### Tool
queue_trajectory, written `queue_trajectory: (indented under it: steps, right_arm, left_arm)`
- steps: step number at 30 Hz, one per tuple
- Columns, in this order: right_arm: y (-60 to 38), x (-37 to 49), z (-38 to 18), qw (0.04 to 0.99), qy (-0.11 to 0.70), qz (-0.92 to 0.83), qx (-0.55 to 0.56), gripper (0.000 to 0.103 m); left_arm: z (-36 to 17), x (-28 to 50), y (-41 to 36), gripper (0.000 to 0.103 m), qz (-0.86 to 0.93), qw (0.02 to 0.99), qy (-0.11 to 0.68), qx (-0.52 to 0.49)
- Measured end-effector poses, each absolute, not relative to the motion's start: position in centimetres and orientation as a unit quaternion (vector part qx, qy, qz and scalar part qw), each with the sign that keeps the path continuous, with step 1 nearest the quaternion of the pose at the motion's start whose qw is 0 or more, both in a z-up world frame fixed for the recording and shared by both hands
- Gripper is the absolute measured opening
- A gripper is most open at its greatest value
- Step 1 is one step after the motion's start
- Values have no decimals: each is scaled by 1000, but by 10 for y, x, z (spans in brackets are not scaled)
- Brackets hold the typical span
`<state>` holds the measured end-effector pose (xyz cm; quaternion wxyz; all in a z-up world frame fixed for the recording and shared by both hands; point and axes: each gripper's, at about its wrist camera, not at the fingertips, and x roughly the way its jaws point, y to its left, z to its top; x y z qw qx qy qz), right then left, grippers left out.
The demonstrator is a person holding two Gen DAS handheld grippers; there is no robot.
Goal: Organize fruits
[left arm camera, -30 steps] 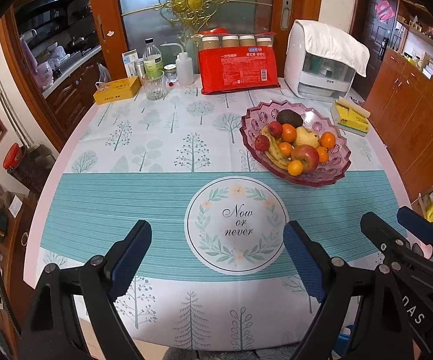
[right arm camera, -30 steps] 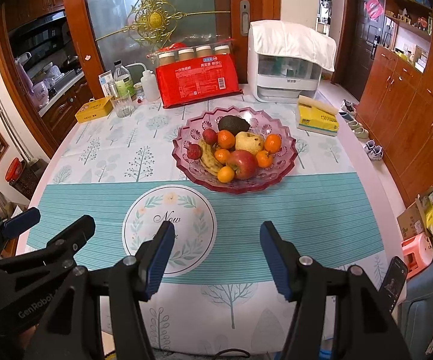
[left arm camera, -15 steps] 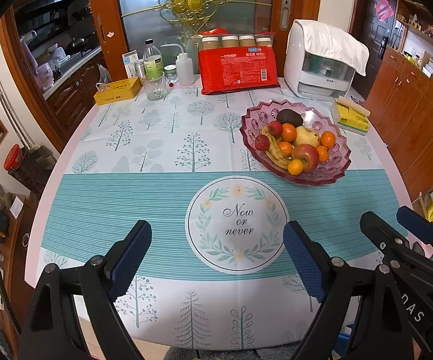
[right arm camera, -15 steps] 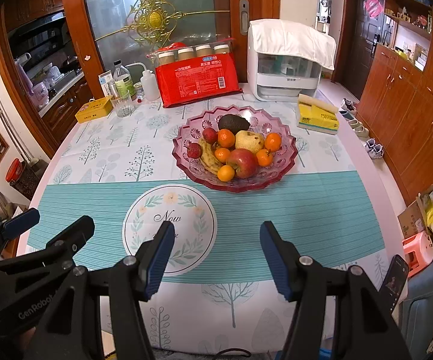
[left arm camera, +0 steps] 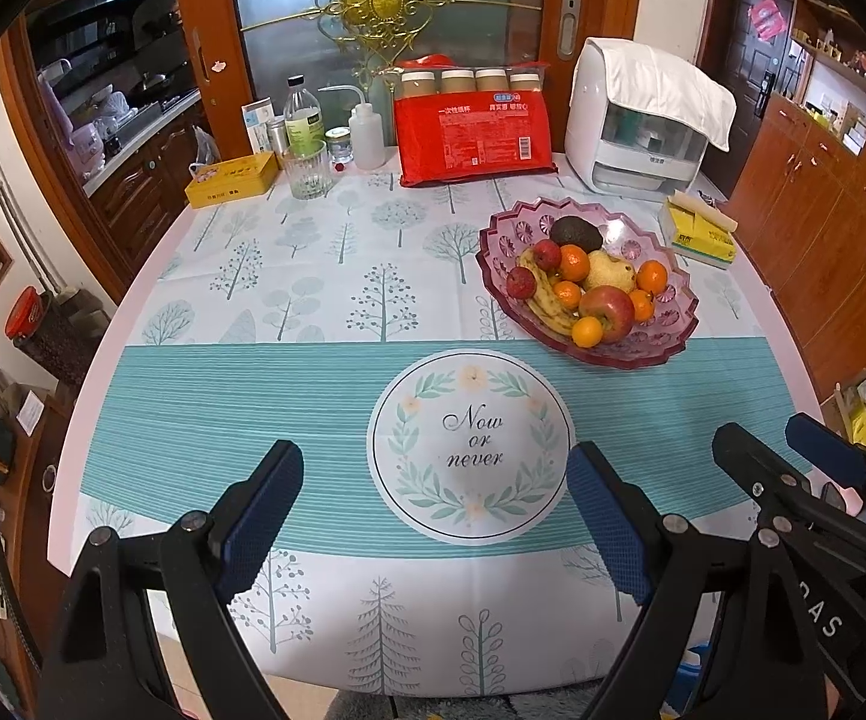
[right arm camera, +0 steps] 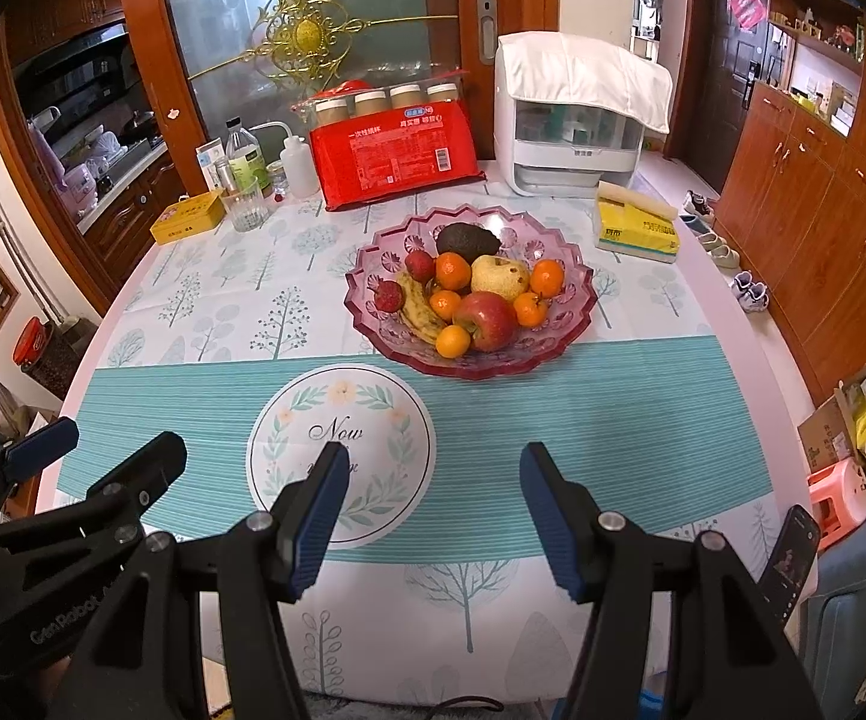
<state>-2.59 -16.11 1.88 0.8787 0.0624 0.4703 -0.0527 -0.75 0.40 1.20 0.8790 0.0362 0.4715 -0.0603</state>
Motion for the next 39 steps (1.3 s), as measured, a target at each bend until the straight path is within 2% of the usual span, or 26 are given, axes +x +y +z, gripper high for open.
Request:
queue_trajectory:
  steps: [39]
  right_arm:
    - [-149, -23, 9, 872, 483, -53, 56, 60]
  left_arm:
    - [8, -4, 10, 89, -56, 870, 489, 29]
